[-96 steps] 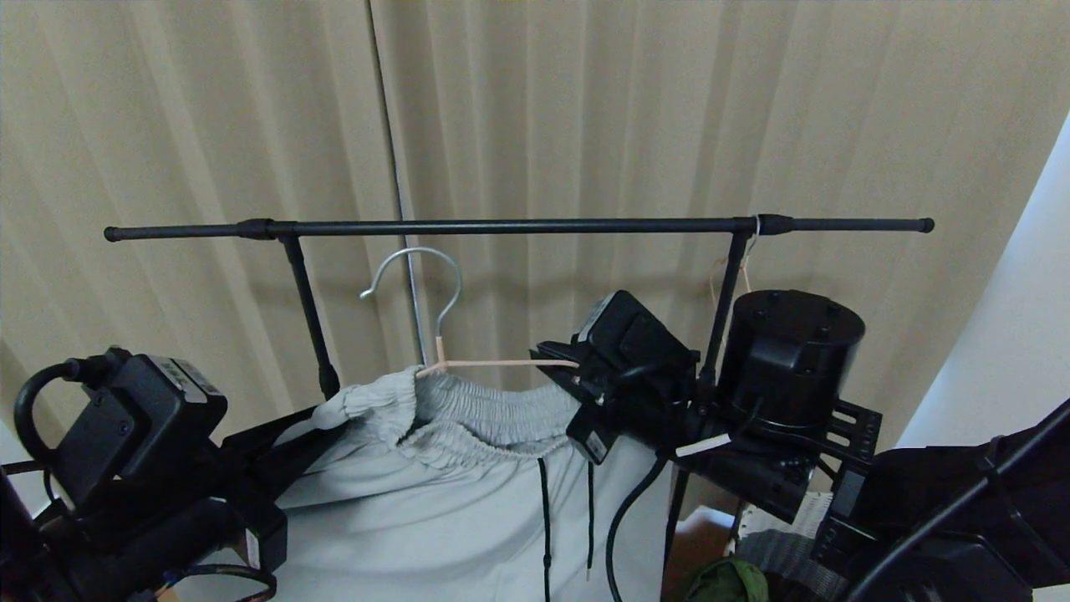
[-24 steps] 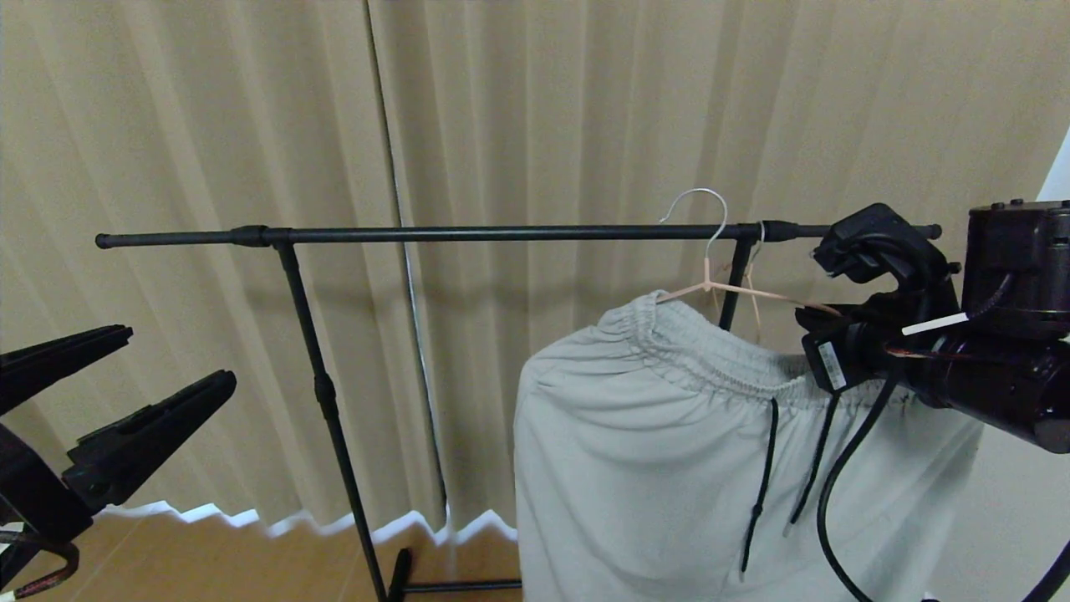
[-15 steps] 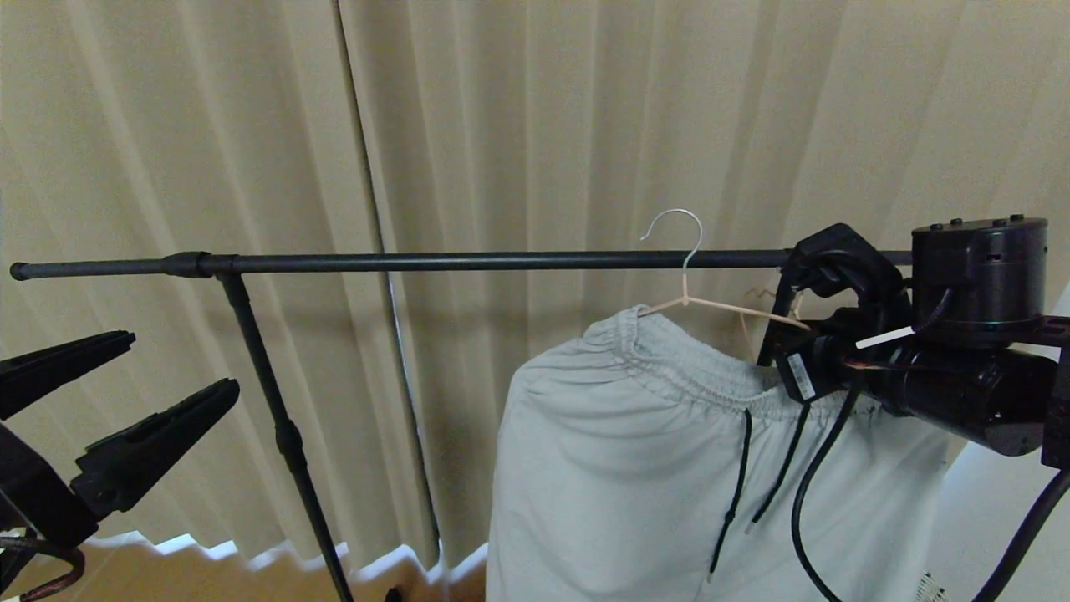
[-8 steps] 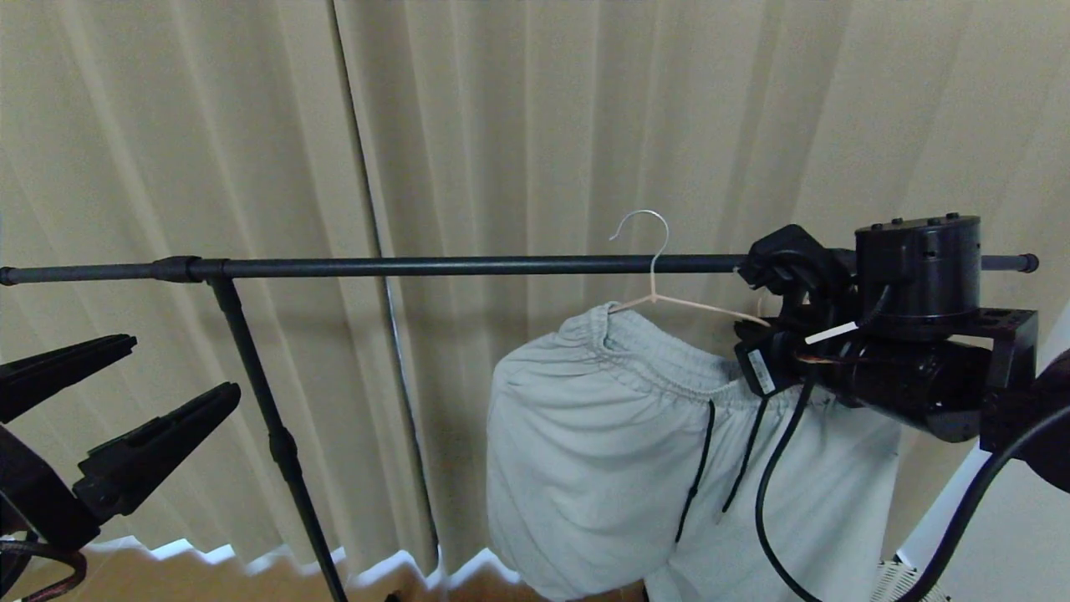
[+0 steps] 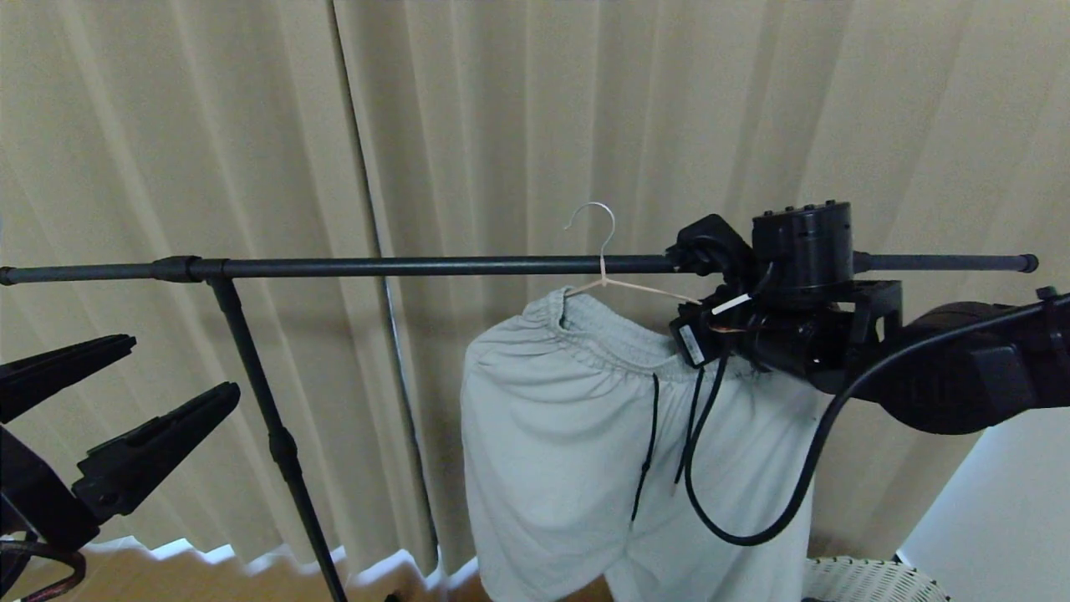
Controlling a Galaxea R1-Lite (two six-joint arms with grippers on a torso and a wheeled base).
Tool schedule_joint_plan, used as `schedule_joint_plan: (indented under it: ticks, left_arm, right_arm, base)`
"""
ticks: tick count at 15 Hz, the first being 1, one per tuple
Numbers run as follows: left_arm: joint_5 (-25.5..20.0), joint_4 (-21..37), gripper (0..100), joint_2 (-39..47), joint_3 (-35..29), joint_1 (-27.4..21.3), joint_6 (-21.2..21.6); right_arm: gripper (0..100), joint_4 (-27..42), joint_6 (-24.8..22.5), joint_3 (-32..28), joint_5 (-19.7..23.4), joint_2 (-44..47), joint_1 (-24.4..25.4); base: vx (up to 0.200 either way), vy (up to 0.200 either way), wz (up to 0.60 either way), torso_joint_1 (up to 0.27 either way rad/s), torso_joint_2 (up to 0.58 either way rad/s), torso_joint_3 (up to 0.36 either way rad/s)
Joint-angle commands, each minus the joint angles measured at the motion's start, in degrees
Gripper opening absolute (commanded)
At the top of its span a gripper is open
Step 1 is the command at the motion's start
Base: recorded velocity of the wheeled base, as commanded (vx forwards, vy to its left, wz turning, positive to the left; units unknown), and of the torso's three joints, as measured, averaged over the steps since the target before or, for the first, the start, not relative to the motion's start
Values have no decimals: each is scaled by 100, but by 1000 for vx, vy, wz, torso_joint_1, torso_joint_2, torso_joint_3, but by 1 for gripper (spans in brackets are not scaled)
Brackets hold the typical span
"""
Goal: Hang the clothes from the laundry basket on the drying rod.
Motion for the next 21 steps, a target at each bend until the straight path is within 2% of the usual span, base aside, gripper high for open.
schedule_joint_plan:
  ticks: [1,6,10,13,17,21]
  left_arm:
    - [-4,-3,100,-1,-1,-1,2]
    - [-4,-3,100,-1,-1,-1,2]
    - [-4,-3,100,-1,-1,-1,2]
    - [-4,-3,100,-1,-1,-10,2]
    - [-4,-3,100,-1,-1,-10,2]
    - [-4,-3,100,-45,-1,-10,2]
  right_arm:
    - [0,-4,-4,-234,-4,541,9]
    - [0,-4,-4,-674,-258,1007,0]
    - [0,-4,5,-638,-276,955,9]
    - [0,-13,66,-568,-768,875,185]
    - [0,-13,49,-559,-1155,946,642]
    - [0,-4,49,-559,-1331,1016,782]
  base:
    - [0,0,0,0,0,0]
    - [0,0,0,0,0,0]
    - [0,0,0,0,0,0]
    - [0,0,0,0,0,0]
    - [0,0,0,0,0,0]
    - [0,0,0,0,0,0]
